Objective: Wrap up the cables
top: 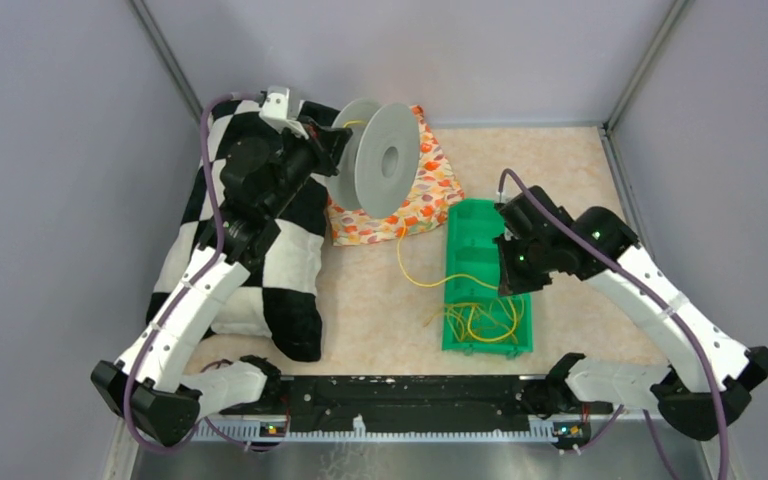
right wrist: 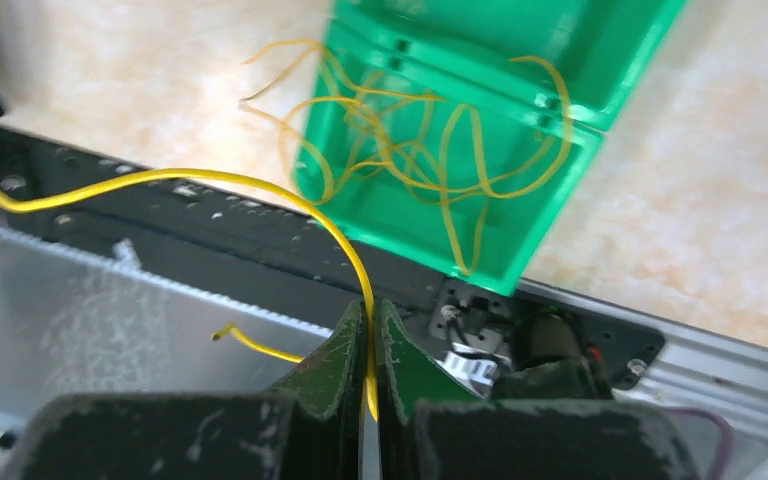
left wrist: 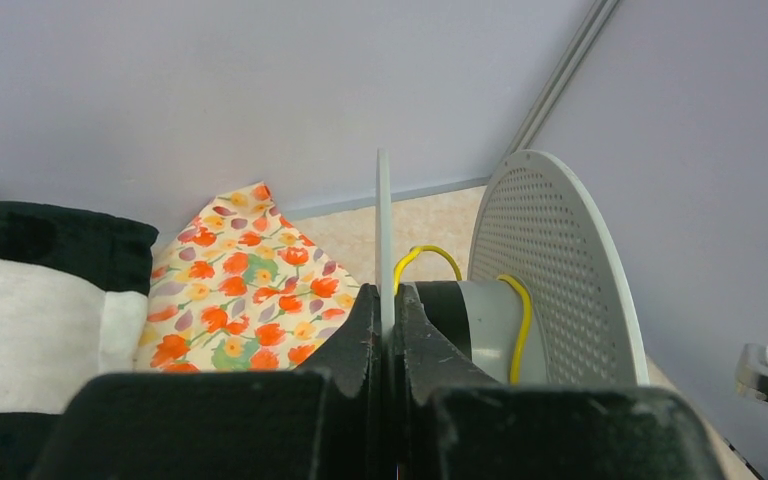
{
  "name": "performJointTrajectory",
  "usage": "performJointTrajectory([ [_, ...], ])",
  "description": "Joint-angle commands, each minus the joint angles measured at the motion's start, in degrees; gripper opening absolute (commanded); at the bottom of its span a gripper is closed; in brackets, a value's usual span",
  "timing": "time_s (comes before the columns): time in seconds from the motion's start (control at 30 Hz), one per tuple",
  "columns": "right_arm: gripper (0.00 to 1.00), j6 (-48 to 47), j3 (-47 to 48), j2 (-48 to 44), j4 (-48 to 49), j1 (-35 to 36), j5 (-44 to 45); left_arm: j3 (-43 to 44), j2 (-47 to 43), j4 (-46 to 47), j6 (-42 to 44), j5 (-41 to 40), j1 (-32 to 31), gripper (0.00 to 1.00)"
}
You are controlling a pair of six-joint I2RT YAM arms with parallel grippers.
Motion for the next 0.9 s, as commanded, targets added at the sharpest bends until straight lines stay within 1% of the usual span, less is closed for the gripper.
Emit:
performJointTrajectory([
  [0.0,0.0,-0.4,-0.9,-4.5,7.6,0.5,-12.3,2.8,-1.2,6.4,-0.5,0.8,-0.2,0.0],
  [0.1,0.0,-0.9,-0.4,-7.0,17.6,0.4,-19.4,3.8,0.2,4.2,-1.7,-0.9,-0.2,0.0],
  [0.13,0.0,-0.9,-0.5,-7.5,20.1,0.5,-21.2,4.4,0.7,2.9,-2.8,-4.0,-0.2,0.0],
  [0.17,0.0,-1.1,-0.5,-7.4,22.1,0.6,-23.1,5.2,1.3,-0.5,-4.5,-8.2,-0.3,0.0],
  [0.2,0.0,-1.8,-0.5,-6.9,23.3,1.3,-24.2,6.1,2.1,-3.1,-6.2,-14.2,-0.2,0.0],
  [0.23,0.0,-2.8,0.0,-6.0,23.7,2.8,-22.9,6.8,2.7,-5.1,-7.6,-18.0,-0.2,0.0],
  [0.27,0.0,-3.9,0.7,-5.2,23.9,6.9,-19.8,7.3,3.3,-6.5,-8.3,-21.1,-0.2,0.0],
  [0.33,0.0,-5.4,3.2,-3.4,23.8,11.8,-13.6,7.7,4.5,-7.8,-7.5,-26.1,-0.3,0.0],
  [0.4,0.0,-8.1,5.9,-2.1,25.4,14.0,-16.0,8.4,6.0,-9.6,-4.4,-29.8,-0.6,0.0],
  [0.47,0.0,-10.4,7.6,-2.3,31.3,14.9,-18.7,8.5,7.2,-11.3,-2.4,-31.4,-0.7,0.0],
  [0.53,0.0,-11.2,9.2,-3.0,38.7,15.4,-18.5,7.1,6.9,-11.4,-1.0,-32.3,-1.5,0.0],
  [0.6,0.0,-12.5,13.6,-1.6,42.6,15.4,-17.8,5.3,5.9,-10.3,-0.2,-34.5,-2.9,0.0],
  [0.63,0.0,-12.6,16.0,-0.8,43.8,15.4,-15.7,4.7,5.7,-9.6,0.6,-35.4,-3.8,0.0],
  [0.7,0.0,-13.0,19.1,-0.1,46.8,15.3,-8.8,4.4,6.1,-9.7,2.7,-37.0,-5.1,0.0],
  [0.77,0.0,-13.4,18.1,-1.2,53.5,15.4,-1.7,4.7,6.5,-10.6,4.2,-36.1,-6.1,0.0],
  [0.8,0.0,-14.1,18.2,-1.4,55.3,15.3,1.0,4.7,6.6,-11.0,4.7,-35.1,-6.6,0.0],
  [0.87,0.0,-15.1,21.1,-0.1,55.4,15.1,5.2,4.5,6.9,-11.9,5.4,-34.2,-7.6,0.0],
])
